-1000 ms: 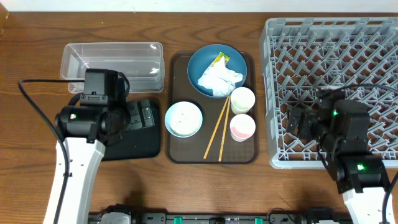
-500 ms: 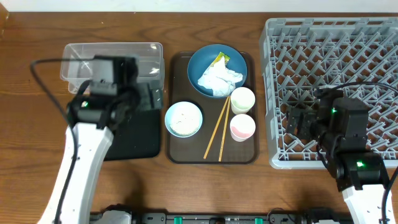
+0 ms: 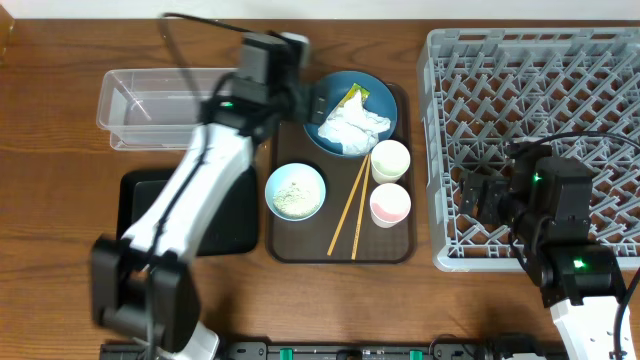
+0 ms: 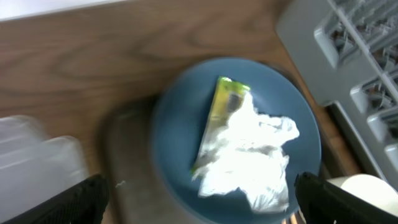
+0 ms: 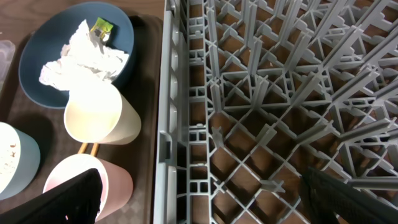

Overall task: Sort waste into correct bins and load items into the dishwasher rack
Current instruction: 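Reach the left gripper to the blue plate and grasp the white tissue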

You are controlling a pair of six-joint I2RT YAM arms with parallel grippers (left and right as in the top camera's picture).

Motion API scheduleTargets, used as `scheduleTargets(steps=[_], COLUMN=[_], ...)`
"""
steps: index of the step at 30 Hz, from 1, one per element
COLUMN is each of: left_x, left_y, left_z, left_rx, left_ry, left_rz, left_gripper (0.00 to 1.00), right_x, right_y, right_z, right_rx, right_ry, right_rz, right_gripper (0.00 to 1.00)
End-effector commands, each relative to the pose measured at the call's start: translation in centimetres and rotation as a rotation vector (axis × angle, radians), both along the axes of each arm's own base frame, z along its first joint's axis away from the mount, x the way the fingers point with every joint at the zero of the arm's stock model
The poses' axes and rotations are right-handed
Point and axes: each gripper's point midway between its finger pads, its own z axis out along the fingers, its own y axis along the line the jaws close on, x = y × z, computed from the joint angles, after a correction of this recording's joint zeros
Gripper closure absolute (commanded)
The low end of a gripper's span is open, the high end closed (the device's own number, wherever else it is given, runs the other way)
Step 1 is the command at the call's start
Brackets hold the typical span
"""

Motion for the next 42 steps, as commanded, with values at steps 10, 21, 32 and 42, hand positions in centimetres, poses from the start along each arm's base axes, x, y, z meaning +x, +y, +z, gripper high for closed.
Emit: scheduleTargets(steps=[10,21,32,42], left_x=[0.4,-0.5,-0.5,1.6], left_y=[-6.4,-5.9,-5.8,-1.6], left_z=[-10.7,-14.0,-13.3,-3.5], left_rx=[0.058,0.096,0.094,0.106], left_ry=[0.111,0.193,0.187,-0.016], left_rz=[-0.142,-0.137,-0.135,0.003], left_gripper=[0.1,0.35,0.94,0.94], right_x=[-0.2,-0.3,-0.4,-0.3], right_y=[0.4,0.4,0.4,0.4], right_z=[0.5,0.3,0.3,0.3], right_rx=[0.013,0.012,0.012,0.012], right_ry=[0.006,0.015,0.015,0.014], right_rz=[0.007,0.007,0.007,0.007], right_gripper=[0.01,0.01,0.01,0.01])
